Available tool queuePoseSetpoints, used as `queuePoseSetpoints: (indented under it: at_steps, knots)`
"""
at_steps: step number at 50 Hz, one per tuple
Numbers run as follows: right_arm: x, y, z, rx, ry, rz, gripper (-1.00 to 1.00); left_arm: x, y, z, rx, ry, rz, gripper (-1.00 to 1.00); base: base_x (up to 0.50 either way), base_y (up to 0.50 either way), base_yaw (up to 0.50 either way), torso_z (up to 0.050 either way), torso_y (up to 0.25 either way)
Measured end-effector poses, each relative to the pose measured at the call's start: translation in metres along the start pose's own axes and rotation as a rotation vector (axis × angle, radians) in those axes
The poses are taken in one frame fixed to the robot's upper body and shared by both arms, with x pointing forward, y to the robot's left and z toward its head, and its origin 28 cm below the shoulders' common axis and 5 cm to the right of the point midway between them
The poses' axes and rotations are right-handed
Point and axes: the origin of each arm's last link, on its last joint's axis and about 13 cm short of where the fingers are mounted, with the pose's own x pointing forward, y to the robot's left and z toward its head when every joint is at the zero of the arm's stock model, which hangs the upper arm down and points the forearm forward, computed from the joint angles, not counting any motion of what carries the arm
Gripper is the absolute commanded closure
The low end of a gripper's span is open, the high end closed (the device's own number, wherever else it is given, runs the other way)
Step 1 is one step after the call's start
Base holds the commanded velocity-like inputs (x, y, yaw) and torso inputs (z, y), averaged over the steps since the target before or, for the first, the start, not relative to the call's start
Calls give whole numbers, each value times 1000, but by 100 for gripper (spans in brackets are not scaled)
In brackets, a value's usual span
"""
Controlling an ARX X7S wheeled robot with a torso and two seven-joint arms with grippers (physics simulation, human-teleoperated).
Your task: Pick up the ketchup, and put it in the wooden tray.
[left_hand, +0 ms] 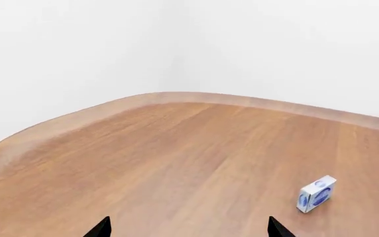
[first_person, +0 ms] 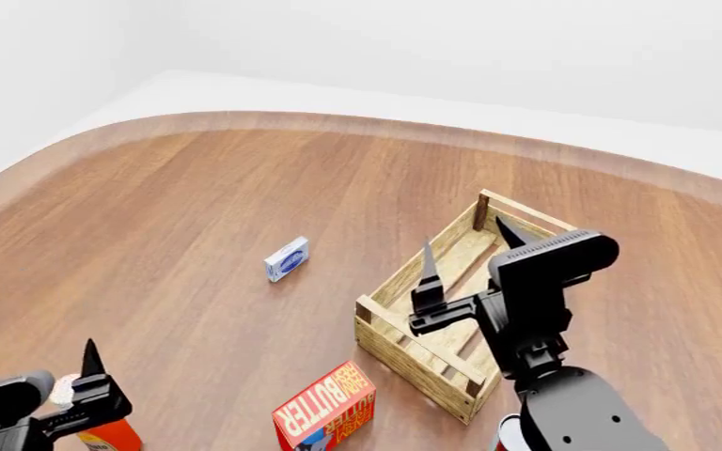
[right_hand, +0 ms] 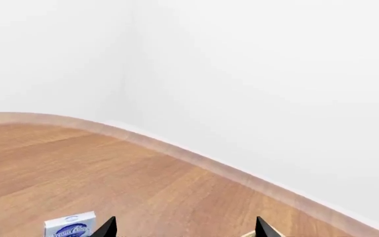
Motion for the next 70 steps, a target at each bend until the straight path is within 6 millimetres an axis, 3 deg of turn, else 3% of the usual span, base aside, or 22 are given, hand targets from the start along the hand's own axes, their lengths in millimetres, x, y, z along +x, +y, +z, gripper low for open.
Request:
queuePoseSetpoints:
  at_steps: [42, 68, 69, 70]
  knots:
    - [-3, 2, -2, -1, 10, -6, -100, 12, 0, -40, -13, 126, 1, -100, 0, 0, 0, 0, 0]
    - [-4, 2, -1, -11, 18, -23, -100, 33, 0, -66, -9, 303, 34, -100, 0, 0, 0, 0, 0]
    - [-4, 2, -1, -11, 18, -24, -100, 34, 0, -68, -7, 313, 37, 100, 0, 0, 0, 0, 0]
    - [-4, 2, -1, -12, 18, -25, -100, 35, 0, -69, -6, 323, 40, 100, 0, 0, 0, 0, 0]
